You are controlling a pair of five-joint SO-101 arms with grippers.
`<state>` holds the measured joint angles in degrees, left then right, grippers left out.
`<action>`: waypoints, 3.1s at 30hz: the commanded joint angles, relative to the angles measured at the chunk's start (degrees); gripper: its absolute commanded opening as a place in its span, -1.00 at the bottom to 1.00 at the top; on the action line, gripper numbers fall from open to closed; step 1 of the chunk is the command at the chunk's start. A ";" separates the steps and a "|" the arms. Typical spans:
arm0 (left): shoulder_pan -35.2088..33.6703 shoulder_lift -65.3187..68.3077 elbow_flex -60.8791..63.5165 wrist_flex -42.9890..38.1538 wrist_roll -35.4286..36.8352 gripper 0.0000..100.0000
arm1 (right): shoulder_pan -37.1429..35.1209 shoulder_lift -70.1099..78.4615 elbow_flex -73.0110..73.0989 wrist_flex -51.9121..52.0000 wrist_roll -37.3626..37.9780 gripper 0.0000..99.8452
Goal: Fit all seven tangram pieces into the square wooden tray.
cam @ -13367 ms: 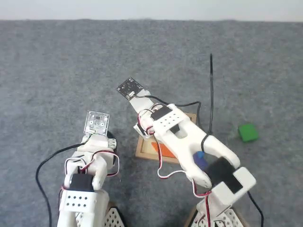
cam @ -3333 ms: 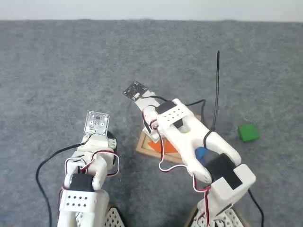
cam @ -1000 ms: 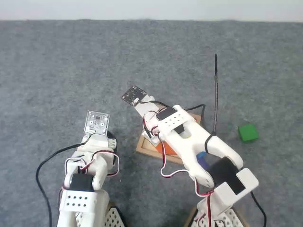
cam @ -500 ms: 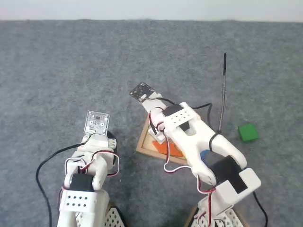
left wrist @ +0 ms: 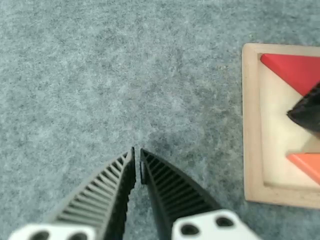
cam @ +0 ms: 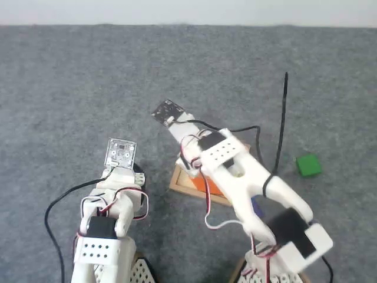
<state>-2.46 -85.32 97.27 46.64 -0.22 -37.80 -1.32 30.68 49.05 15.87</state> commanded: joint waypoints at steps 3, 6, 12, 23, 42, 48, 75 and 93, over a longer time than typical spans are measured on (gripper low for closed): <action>-0.26 -0.70 -0.48 0.09 0.26 -0.97 | -5.32 -4.26 1.93 -0.84 0.62 -0.99; -0.26 -0.70 -0.48 0.09 0.26 -0.97 | -5.23 -2.15 2.02 -1.54 0.79 -0.99; -0.26 -0.70 -0.48 0.09 0.26 -0.97 | -5.14 2.24 2.02 -1.80 1.14 -0.99; -0.26 -0.70 -0.48 0.09 0.26 -0.97 | -0.84 3.82 4.40 -1.36 1.14 -0.99; -0.26 -0.70 -0.48 0.09 0.26 -0.97 | -0.57 -6.81 4.04 -3.03 0.79 -0.99; -0.26 -0.70 -0.48 0.09 0.26 -0.97 | -0.57 -2.86 3.78 -5.58 1.23 -0.99; -0.26 -0.70 -0.48 0.09 0.26 -0.97 | 1.98 -0.84 -0.09 -1.98 0.88 -0.99; -0.26 -0.70 -0.48 0.09 0.26 -0.97 | 2.51 -2.59 10.37 -21.93 1.14 -0.99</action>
<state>-2.46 -85.32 97.27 46.64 -0.22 -36.22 -0.44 37.45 36.04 16.22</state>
